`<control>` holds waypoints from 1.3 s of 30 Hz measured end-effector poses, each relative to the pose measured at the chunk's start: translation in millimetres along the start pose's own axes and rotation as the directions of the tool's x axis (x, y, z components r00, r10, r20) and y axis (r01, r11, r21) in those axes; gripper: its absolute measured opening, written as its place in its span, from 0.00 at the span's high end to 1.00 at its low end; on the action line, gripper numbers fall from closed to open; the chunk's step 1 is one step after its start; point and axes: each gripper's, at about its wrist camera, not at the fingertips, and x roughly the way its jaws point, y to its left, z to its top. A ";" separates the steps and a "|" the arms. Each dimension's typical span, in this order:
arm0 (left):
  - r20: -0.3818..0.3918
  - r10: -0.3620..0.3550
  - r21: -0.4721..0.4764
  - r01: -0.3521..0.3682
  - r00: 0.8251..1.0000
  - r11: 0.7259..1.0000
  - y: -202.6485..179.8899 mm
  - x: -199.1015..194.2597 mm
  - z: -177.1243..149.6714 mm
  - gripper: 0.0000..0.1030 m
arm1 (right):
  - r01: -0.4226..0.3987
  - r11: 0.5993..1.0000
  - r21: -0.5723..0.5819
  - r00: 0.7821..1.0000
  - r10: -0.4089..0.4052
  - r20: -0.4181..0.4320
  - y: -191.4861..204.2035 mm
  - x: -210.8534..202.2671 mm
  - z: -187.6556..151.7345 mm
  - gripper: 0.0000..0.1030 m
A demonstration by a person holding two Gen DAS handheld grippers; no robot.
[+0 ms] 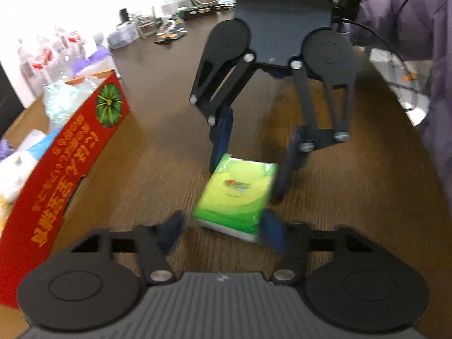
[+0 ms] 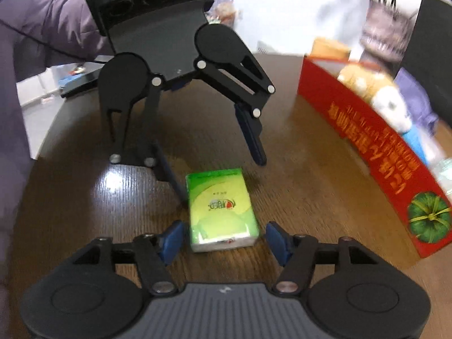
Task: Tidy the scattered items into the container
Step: 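Grip the green tissue pack between the left tool and the right tool, then carry the green tissue pack into the red box with both tools and release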
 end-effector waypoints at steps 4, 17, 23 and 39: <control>-0.016 -0.013 0.058 0.014 1.000 0.998 -4.2 -0.2 3.5 0.53 | -0.040 0.999 -0.021 0.998 0.040 -0.039 -7.4 -1.9 6.5 0.57; 0.076 0.313 0.278 -0.321 0.947 0.905 95.6 -27.8 90.9 0.51 | 0.172 0.982 -0.078 0.984 -0.175 -0.031 -110.6 -46.6 55.0 0.57; 0.044 0.386 0.183 -0.387 0.922 0.904 196.7 10.8 121.9 0.46 | 0.286 0.958 0.026 0.958 -0.285 -0.038 -202.5 -45.7 75.5 0.57; -0.200 0.371 -0.024 -0.383 0.907 0.923 292.5 116.8 116.0 0.10 | 0.461 0.864 0.203 0.879 -0.411 -0.243 -310.3 34.8 64.5 0.27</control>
